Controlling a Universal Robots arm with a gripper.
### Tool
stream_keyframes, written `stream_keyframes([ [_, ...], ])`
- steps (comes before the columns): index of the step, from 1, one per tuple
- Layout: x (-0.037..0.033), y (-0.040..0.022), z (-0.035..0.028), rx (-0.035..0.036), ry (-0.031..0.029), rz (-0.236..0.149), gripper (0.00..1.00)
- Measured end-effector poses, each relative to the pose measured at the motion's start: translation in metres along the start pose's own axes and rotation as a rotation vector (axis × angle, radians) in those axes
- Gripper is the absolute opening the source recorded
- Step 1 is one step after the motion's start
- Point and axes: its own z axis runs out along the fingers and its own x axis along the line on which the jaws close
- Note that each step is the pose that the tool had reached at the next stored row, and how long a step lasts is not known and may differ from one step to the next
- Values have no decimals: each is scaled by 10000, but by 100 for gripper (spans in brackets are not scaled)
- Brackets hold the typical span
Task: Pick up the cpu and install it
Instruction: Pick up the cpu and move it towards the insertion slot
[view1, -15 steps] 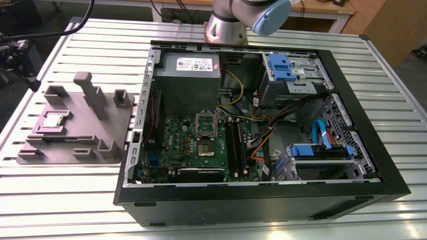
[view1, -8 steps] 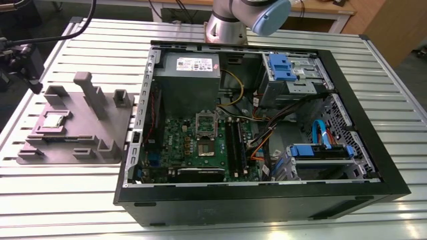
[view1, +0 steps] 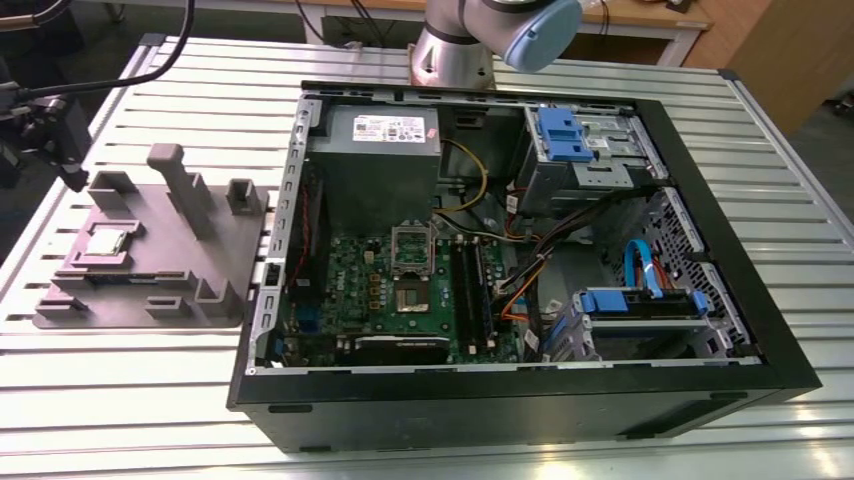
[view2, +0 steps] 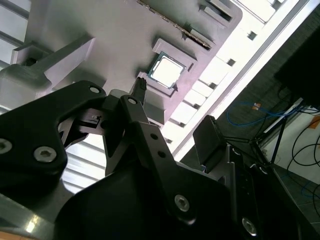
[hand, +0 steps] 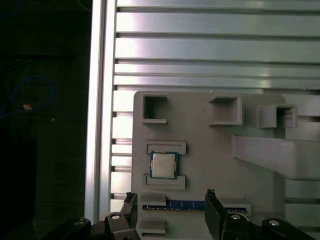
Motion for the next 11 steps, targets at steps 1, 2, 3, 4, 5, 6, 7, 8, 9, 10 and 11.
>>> stream_keyframes([
  [1, 0, 0, 7, 0, -1, 0, 65],
  [2, 0, -1, 15, -1, 0, 1, 65],
  [3, -1, -7, 23, -8, 1, -1, 65],
  [4, -1, -13, 35, -14, 1, -1, 65],
  [5, -1, -15, 50, -17, -2, 0, 65],
  [6, -1, -15, 63, -17, 0, 0, 65],
  [7, -1, -16, 77, -14, 1, 0, 65],
  [8, -1, -17, 92, -9, 0, 0, 65],
  [9, -2, -18, 106, -5, 0, 0, 65],
  [10, -2, -19, 120, -2, 1, -1, 65],
  [11, -2, -19, 133, -1, 0, -1, 65],
])
